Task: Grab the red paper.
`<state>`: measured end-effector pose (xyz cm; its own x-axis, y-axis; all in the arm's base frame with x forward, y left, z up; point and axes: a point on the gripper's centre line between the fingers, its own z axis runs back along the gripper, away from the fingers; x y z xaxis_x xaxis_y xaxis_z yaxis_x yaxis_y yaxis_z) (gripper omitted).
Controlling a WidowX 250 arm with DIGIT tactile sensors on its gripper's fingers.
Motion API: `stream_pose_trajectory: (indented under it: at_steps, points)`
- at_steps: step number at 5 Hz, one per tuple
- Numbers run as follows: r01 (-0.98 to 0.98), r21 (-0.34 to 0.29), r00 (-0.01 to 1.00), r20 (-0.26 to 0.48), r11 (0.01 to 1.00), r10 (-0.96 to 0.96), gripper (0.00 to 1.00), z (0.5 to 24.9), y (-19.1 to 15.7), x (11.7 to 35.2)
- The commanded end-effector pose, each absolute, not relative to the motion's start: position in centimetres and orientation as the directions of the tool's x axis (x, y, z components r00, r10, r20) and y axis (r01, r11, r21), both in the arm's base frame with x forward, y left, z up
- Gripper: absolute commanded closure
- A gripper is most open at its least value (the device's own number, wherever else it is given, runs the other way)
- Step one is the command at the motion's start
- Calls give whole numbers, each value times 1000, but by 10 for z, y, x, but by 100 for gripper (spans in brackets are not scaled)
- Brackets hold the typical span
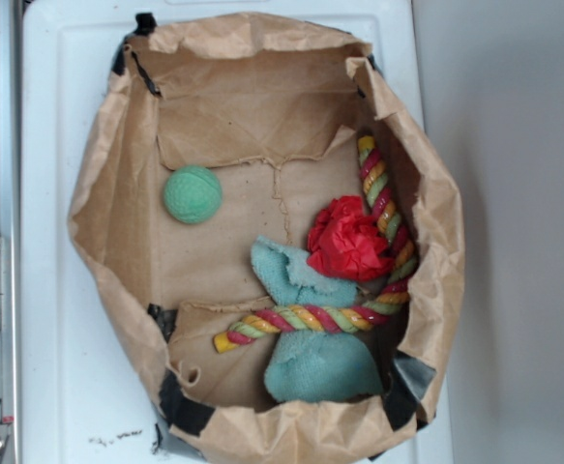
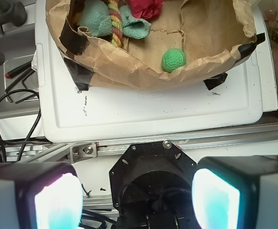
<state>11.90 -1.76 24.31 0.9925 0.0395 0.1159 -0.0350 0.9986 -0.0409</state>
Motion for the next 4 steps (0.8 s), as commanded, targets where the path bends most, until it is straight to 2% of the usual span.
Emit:
stream_pose_trajectory:
  at_steps: [1,2,3,4]
  points:
    - [-35,-41,992,116,999,39,0,243,-18,119]
    - [-20,-57,988,152,998,28,0,243,-18,169]
    - [-3,-28,985,174,1000,8,0,233,-11,213]
    - [-14,-34,984,176,999,19,0,217,4,240]
